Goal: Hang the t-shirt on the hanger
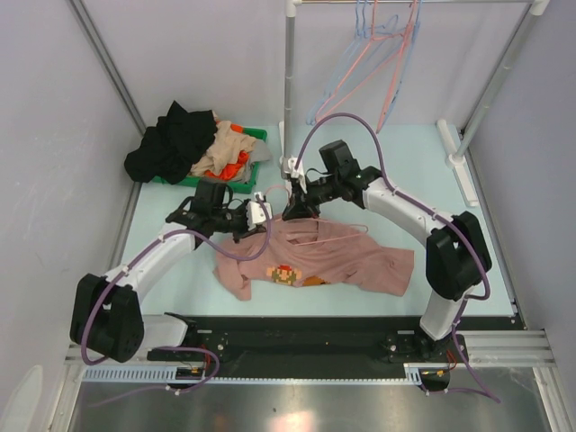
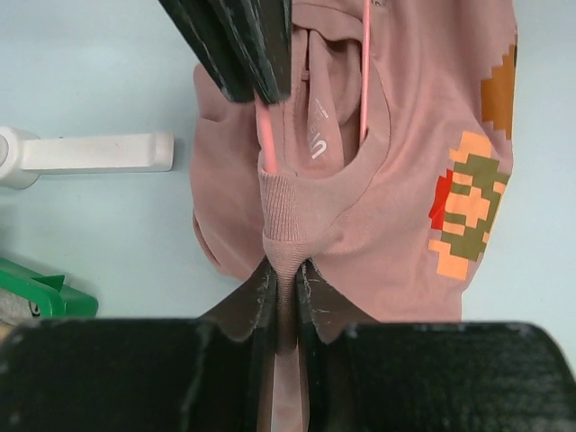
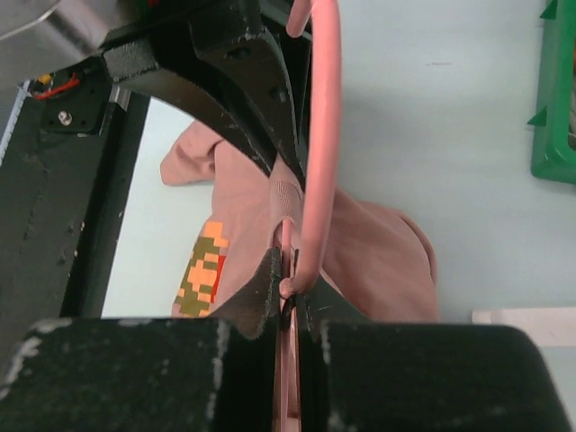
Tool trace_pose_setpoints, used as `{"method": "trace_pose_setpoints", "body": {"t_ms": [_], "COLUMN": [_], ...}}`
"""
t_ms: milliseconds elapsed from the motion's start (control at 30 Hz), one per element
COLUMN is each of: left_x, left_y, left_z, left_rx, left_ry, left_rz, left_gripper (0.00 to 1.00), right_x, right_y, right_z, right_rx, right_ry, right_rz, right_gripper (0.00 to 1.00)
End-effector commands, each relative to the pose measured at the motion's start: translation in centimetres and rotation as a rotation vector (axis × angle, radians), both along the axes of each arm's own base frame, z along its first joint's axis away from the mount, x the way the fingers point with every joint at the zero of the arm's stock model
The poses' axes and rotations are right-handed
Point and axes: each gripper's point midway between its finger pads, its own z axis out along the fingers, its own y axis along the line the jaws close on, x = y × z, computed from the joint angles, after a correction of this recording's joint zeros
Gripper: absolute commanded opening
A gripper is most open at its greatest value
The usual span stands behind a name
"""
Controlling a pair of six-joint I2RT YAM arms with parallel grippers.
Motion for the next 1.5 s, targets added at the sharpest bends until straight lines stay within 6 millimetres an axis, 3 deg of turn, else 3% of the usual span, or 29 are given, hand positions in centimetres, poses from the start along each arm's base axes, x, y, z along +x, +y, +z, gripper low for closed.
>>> {"method": "trace_pose_setpoints", "body": {"t_ms": [0, 267, 367, 433, 467, 567, 667, 733, 833, 867, 1000, 1167, 1300, 1400, 1467], "left_x": [-1.2, -2.0, -2.3, -2.4, -2.5, -3.0, -3.3, -3.3, -3.6, -3.7, -3.5, -3.4, -3.4, -3.6, -3.6], "left_y": [-1.9, -2.0, -1.8, -1.6, -1.4, -0.8, -0.6, -0.4, -0.5, -0.5, -0.6, -0.4, -0.3, -0.3, -0.2], "left_z": [1.6, 2.1, 1.8, 1.7, 1.6, 1.2, 0.7, 0.4, 0.3, 0.2, 0.5, 0.6, 0.6, 0.6, 0.7], "left_rx": [-0.109, -0.145, -0.133, -0.125, -0.118, -0.092, -0.071, -0.056, -0.049, -0.044, -0.046, -0.036, -0.036, -0.038, -0.041], "left_ry": [0.027, 0.063, 0.079, 0.076, 0.076, 0.045, 0.031, 0.011, 0.001, 0.006, -0.002, -0.01, -0.007, -0.001, 0.003], "left_rz": [-0.03, -0.01, -0.003, 0.006, 0.008, -0.004, -0.011, -0.023, -0.032, -0.032, -0.019, -0.016, -0.004, 0.002, 0.013], "left_gripper": [0.14, 0.18, 0.05, 0.0, 0.0, 0.0, 0.01, 0.0, 0.0, 0.0, 0.0, 0.0, 0.0, 0.0, 0.0], "right_x": [1.0, -0.2, -0.1, 0.4, 1.1, 1.9, 2.4, 3.3, 5.0, 5.0, 4.3, 4.1, 5.0, 5.0, 4.9], "right_y": [2.8, 4.0, 3.7, 2.9, 2.0, -0.5, -3.8, -6.2, -8.4, -8.6, -9.3, -8.4, -8.9, -9.5, -9.9], "right_z": [3.2, 3.3, 3.0, 3.2, 3.4, 4.2, 4.0, 2.5, -1.3, -2.7, -5.9, -7.9, -9.9, -11.3, -11.3], "right_rx": [0.124, 0.142, 0.123, 0.096, 0.088, 0.046, -0.017, -0.092, -0.241, -0.282, -0.403, -0.48, -0.553, -0.609, -0.621], "right_ry": [-0.065, -0.015, -0.012, 0.004, 0.012, 0.064, 0.142, 0.199, 0.244, 0.275, 0.35, 0.345, 0.311, 0.301, 0.308], "right_rz": [0.026, 0.055, 0.037, -0.016, -0.051, -0.159, -0.26, -0.36, -0.517, -0.531, -0.602, -0.655, -0.728, -0.744, -0.751], "right_gripper": [0.0, 0.0, 0.02, 0.18, 0.42, 0.76, 0.95, 0.95, 0.85, 0.79, 0.75, 0.71, 0.63, 0.51, 0.35]}}
